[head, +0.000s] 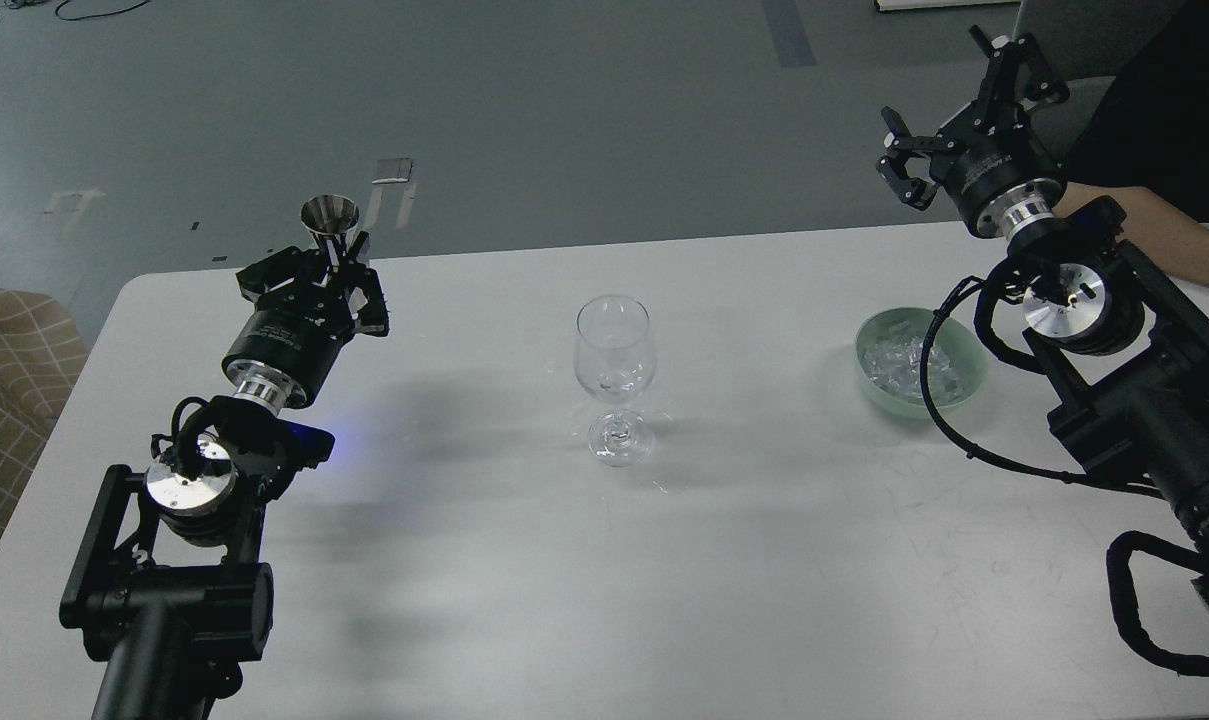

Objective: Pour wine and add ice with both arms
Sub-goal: 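Lift the jigger with the left gripper and carry it over the wine glass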

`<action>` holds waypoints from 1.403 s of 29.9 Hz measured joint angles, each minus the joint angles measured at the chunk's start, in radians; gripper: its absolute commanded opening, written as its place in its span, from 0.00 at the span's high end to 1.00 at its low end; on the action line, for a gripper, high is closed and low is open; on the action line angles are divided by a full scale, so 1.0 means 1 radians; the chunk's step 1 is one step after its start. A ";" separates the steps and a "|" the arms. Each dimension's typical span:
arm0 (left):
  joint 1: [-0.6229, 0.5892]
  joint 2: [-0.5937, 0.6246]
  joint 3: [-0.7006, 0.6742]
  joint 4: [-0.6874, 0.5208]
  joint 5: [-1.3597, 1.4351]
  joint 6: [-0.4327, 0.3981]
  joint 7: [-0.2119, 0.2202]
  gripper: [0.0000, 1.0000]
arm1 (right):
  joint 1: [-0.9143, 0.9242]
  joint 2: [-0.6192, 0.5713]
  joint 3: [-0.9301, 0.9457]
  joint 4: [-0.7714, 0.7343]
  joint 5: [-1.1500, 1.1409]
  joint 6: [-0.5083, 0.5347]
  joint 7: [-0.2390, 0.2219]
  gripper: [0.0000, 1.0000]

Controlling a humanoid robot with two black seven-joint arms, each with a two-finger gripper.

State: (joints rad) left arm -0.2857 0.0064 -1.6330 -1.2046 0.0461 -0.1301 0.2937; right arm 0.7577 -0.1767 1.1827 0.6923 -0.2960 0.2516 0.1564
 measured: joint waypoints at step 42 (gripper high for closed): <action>0.171 0.097 0.357 -0.460 0.143 0.325 0.018 1.00 | -0.014 -0.005 0.001 0.004 0.005 0.004 -0.001 0.00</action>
State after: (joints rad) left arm -0.1151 0.1029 -1.2765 -1.6647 0.1892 0.1946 0.3116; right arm 0.7439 -0.1816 1.1833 0.6964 -0.2915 0.2558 0.1549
